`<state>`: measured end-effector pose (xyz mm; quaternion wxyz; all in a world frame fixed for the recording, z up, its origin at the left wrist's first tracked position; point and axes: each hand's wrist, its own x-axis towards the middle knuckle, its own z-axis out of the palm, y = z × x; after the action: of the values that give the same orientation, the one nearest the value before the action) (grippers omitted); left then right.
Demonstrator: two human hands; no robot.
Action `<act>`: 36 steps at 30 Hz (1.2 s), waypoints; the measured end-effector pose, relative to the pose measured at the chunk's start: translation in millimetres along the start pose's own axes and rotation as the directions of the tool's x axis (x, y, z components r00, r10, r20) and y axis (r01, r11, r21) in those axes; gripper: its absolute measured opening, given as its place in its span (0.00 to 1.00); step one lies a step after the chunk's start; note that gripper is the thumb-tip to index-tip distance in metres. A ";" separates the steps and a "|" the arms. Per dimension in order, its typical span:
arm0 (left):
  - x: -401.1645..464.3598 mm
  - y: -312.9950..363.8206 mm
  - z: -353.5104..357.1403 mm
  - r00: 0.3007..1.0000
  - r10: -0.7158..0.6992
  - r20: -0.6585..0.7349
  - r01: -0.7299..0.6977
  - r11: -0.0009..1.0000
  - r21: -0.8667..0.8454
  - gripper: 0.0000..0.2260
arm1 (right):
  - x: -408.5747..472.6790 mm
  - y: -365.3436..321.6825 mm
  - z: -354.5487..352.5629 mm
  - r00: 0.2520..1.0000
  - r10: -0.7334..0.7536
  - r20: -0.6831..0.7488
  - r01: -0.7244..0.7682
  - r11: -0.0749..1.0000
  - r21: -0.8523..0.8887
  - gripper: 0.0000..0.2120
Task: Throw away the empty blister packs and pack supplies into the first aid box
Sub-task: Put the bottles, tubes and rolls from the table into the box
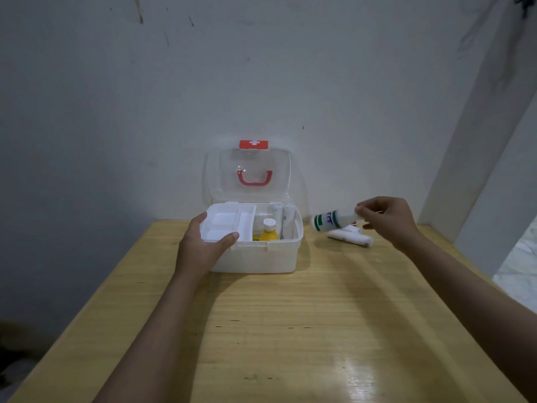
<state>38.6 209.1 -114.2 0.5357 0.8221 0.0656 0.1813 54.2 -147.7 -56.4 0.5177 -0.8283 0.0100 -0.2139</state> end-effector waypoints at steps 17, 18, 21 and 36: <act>0.3 -0.4 0.6 1.000 0.002 -0.001 -0.002 1.000 0.001 0.40 | 5.1 -74.7 93.1 0.875 -0.311 0.370 0.450 0.805 -0.387 0.10; 0.8 -1.2 0.3 1.000 0.000 0.001 0.000 1.000 0.004 0.41 | 5.3 -72.3 98.0 0.866 -0.296 0.402 0.459 0.788 -0.409 0.10; 1.6 -2.1 -0.3 1.000 -0.015 0.000 0.015 1.000 0.010 0.42 | 5.9 -64.2 106.2 0.862 -0.263 0.432 0.448 0.796 -0.408 0.10; 4.6 -9.3 8.6 0.997 0.039 -0.062 -0.038 0.999 0.016 0.38 | 34.5 37.0 8.9 0.991 0.054 0.119 -0.006 0.926 -0.378 0.08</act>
<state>46.9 207.0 -124.7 0.5239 0.8210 0.0677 0.2166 96.3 -165.5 -79.7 0.3520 -0.9239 0.0306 -0.1469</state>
